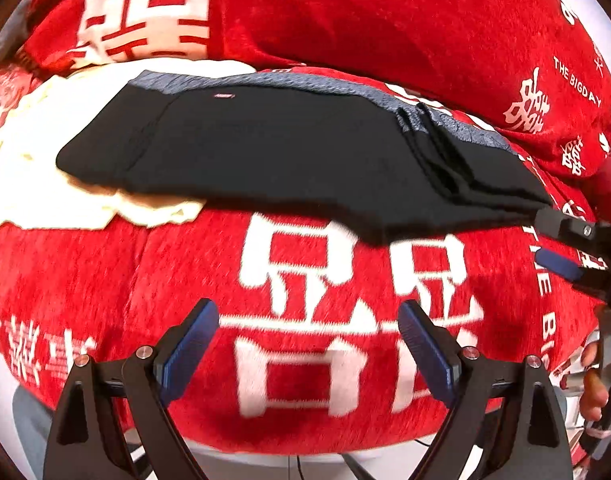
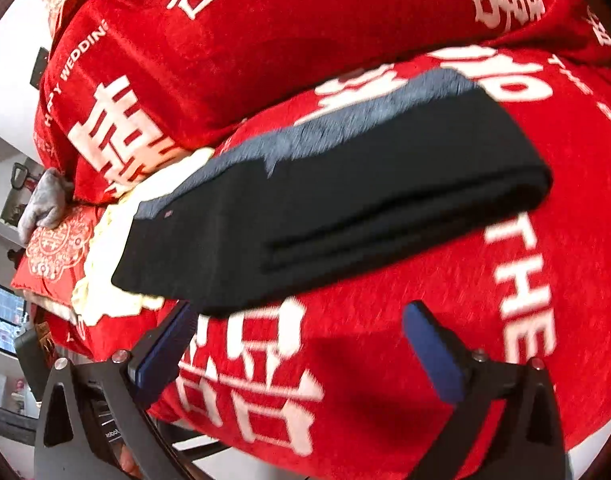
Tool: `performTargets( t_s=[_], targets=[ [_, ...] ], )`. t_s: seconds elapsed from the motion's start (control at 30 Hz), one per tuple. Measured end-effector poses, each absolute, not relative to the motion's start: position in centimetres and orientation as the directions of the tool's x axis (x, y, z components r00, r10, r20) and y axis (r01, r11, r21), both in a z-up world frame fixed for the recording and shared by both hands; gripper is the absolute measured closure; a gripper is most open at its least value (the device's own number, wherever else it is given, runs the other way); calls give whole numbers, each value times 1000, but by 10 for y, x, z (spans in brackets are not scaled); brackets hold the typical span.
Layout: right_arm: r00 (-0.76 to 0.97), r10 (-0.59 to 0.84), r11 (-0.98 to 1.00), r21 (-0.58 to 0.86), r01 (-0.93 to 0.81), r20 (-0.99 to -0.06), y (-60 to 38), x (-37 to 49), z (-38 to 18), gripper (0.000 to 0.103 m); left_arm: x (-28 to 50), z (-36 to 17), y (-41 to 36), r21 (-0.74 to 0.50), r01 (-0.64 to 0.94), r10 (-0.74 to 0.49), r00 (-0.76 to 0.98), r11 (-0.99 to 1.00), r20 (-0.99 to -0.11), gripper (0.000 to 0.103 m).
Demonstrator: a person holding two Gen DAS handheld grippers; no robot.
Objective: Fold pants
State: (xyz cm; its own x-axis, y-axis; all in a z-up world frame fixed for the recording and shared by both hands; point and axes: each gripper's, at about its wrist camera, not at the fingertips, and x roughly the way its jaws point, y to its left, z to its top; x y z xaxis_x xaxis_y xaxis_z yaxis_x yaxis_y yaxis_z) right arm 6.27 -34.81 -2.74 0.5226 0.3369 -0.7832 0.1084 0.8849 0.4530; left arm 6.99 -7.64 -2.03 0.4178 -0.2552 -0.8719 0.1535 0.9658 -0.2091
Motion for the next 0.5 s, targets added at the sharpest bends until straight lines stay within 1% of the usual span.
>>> performTargets(
  t_s=[0.3,0.5],
  targets=[
    [489,425,830,544,126,-762,-329,29,-50,0,41,-20,-66,-228,166,-278,428,959,-860,11],
    [497,448,803,579,141,-743,-323,14,-56,0,27,-25,-58,-247,158,-292,426,956,-857,11]
  ],
)
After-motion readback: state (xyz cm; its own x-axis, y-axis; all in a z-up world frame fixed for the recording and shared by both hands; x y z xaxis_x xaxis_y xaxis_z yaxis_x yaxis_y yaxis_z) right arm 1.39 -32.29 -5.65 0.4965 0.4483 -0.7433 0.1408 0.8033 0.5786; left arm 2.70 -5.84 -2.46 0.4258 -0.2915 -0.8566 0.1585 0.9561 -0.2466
